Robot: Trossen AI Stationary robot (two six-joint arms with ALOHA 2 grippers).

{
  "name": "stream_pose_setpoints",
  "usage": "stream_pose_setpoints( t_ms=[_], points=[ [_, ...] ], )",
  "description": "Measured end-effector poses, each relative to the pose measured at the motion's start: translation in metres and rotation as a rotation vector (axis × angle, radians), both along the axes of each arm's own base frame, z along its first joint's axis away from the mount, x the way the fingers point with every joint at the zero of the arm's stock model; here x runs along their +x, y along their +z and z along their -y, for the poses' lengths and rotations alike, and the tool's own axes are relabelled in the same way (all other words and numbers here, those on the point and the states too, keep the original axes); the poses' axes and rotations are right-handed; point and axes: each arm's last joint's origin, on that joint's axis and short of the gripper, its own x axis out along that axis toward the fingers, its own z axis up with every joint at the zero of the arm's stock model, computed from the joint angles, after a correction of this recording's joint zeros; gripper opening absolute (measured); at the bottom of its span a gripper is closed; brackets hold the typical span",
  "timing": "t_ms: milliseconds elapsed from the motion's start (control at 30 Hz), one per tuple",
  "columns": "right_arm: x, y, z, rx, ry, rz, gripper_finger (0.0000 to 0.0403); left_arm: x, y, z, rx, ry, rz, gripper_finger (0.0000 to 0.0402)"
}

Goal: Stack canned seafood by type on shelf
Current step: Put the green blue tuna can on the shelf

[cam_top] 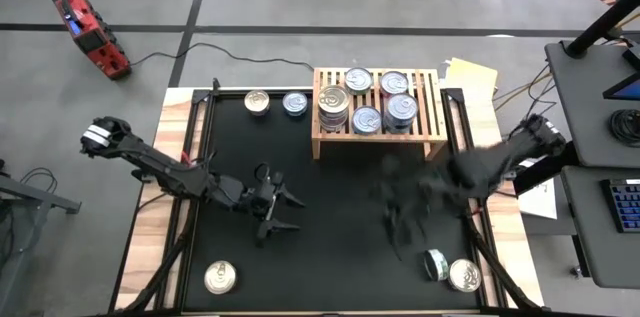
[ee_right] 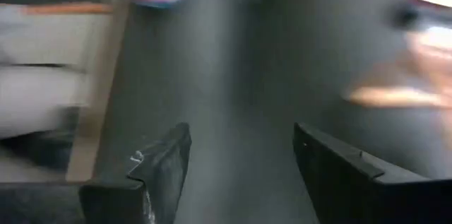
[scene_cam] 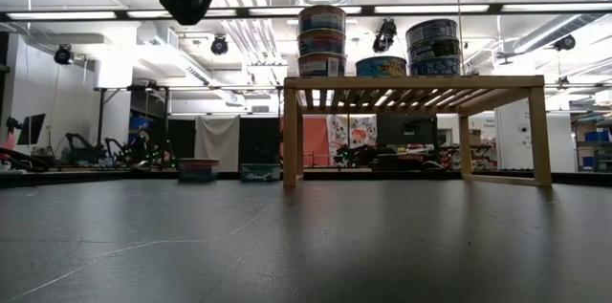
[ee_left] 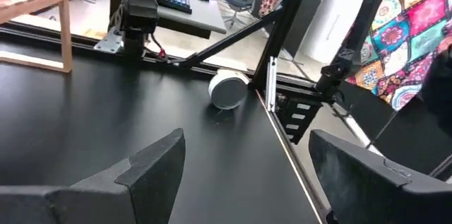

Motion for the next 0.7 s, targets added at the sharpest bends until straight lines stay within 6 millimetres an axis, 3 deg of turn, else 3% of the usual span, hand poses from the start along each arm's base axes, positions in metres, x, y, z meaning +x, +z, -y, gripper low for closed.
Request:
stream_pose_setpoints(
  t_ms=[133,300,400,533,633,700],
  points=[
    [0.001,-0.029,-0.045,0.114,0.189,0.079,0.0217,-0.001,-0.007,0.002,-0.031,0.004,-0.078,0.0283],
    [-0.001,-0.073,-0.070,0.181,0.210,0.065,0.0182,-0.006,-0.028,0.000,-0.147,0.066,-0.310,0.0283],
    [-0.005,-0.101,-0.070,0.215,0.128,-0.045,0.0149,-0.012,-0.040,-0.006,-0.140,0.145,-0.516,0.0280],
    [-0.012,-0.125,-0.061,0.191,0.030,-0.172,0.0096,-0.017,-0.037,-0.034,0.005,0.423,-0.795,0.0263],
    [-0.019,-0.129,-0.055,0.124,0.024,-0.194,0.0057,-0.020,-0.025,-0.058,0.202,0.545,-0.915,0.0239],
    [-0.022,-0.124,-0.051,0.071,0.028,-0.165,0.0032,-0.014,-0.014,-0.073,0.301,0.577,-0.908,0.0218]
  ],
)
